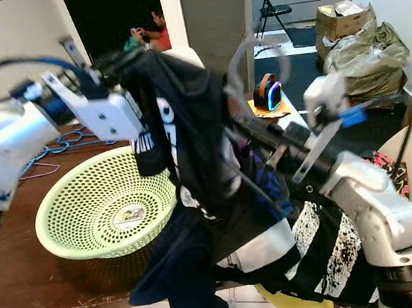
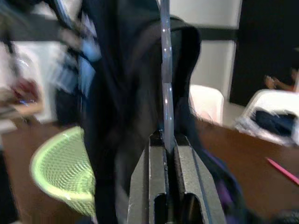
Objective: Hang hanger
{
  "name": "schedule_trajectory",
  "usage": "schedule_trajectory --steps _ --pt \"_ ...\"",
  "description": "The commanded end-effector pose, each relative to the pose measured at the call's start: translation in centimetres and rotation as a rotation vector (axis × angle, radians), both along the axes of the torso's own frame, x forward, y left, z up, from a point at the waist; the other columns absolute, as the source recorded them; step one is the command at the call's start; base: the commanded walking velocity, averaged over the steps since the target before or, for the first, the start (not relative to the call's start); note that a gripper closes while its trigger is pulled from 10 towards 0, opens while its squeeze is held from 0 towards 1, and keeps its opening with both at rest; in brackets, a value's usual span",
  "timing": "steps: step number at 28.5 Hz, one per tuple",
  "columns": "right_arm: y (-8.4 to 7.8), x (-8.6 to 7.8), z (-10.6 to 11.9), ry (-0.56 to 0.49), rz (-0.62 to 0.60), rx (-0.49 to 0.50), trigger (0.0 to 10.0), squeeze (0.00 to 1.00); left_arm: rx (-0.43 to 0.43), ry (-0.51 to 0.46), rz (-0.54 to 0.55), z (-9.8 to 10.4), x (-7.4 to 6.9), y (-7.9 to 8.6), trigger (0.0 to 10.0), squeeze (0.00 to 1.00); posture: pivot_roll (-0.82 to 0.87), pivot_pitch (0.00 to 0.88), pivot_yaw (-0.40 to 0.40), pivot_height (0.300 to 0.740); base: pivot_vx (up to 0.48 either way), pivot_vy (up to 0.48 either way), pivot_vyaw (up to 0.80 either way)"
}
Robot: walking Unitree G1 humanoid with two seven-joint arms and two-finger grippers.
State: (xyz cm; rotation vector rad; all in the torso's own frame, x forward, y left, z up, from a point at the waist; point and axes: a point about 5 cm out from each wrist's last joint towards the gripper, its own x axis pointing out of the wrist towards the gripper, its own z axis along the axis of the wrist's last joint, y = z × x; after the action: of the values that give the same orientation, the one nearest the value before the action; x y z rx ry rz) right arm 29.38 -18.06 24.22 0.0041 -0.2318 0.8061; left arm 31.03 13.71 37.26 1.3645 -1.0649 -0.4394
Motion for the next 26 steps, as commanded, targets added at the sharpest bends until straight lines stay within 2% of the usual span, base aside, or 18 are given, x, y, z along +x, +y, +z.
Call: schedule_trajectory --steps 1,6,7,8,10,13,15,17,18,19,21,22,26 --pt "-0.7 0.2 -0.7 0.016 -0.045 -0.022 10.0 0.00 0.023 -0.043 0.012 1.3 -0.5 0.5 0.0 0.00 0.01 0.000 0.007 0.740 0.000 0.000 0.00" --pt "-1.9 -0.2 -1.5 0.033 -0.053 -0.092 10.0 0.00 0.043 -0.058 0.033 2.3 -0.6 1.2 0.0 0.00 0.01 0.000 0.007 0.740 0.000 0.000 0.00" --pt "-2.6 -1.4 -0.6 0.018 0.036 -0.025 10.0 0.00 0.060 -0.061 0.055 2.6 -0.6 1.8 0.0 0.00 0.02 0.000 0.008 0.740 0.000 0.000 0.00" --pt "-2.6 -1.4 -0.6 0.018 0.036 -0.025 10.0 0.00 0.060 -0.061 0.055 2.6 -0.6 1.8 0.0 0.00 0.02 0.000 0.008 0.740 0.000 0.000 0.00" --pt "-3.3 -2.9 0.1 0.011 0.147 0.042 10.0 0.00 0.069 -0.059 0.072 2.8 -0.5 2.2 0.0 0.00 0.02 0.000 0.008 0.740 0.000 0.000 0.00" --pt "-3.6 -3.6 0.3 0.008 0.198 0.060 10.0 0.00 0.073 -0.058 0.079 2.8 -0.5 2.4 0.0 0.00 0.02 0.000 0.008 0.740 0.000 0.000 0.00" --pt "-4.1 -5.0 -0.1 0.034 0.297 0.040 10.0 0.00 0.084 -0.063 0.097 3.1 -0.7 3.0 0.0 0.00 0.02 0.000 0.009 0.740 0.000 0.000 0.00" --pt "-4.8 -6.1 0.1 0.036 0.360 0.087 10.0 0.00 0.099 -0.065 0.109 3.4 -0.8 3.6 0.0 0.00 0.03 0.000 0.008 0.740 0.000 0.000 0.00" --pt "-4.8 -6.1 0.1 0.036 0.360 0.087 10.0 0.00 0.099 -0.065 0.109 3.4 -0.8 3.6 0.0 0.00 0.03 0.000 0.008 0.740 0.000 0.000 0.00" --pt "-5.0 -6.4 0.7 0.010 0.388 0.158 10.0 0.00 0.103 -0.065 0.109 3.5 -0.9 3.8 0.0 0.00 0.03 0.000 0.008 0.740 0.000 0.000 0.00" --pt "-5.0 -6.4 0.7 0.010 0.388 0.158 10.0 0.00 0.103 -0.065 0.109 3.5 -0.9 3.8 0.0 0.00 0.03 0.000 0.008 0.740 0.000 0.000 0.00" --pt "-5.0 -6.6 1.1 -0.012 0.401 0.195 10.0 0.00 0.103 -0.063 0.104 3.8 -1.0 3.9 0.0 0.00 0.03 0.000 0.014 0.740 0.000 0.000 0.00" --pt "-3.8 -5.6 0.8 -0.040 0.341 0.197 10.0 0.00 0.092 -0.052 0.074 4.5 -1.0 3.5 0.0 0.00 0.03 0.000 0.017 0.740 0.000 0.000 0.00"
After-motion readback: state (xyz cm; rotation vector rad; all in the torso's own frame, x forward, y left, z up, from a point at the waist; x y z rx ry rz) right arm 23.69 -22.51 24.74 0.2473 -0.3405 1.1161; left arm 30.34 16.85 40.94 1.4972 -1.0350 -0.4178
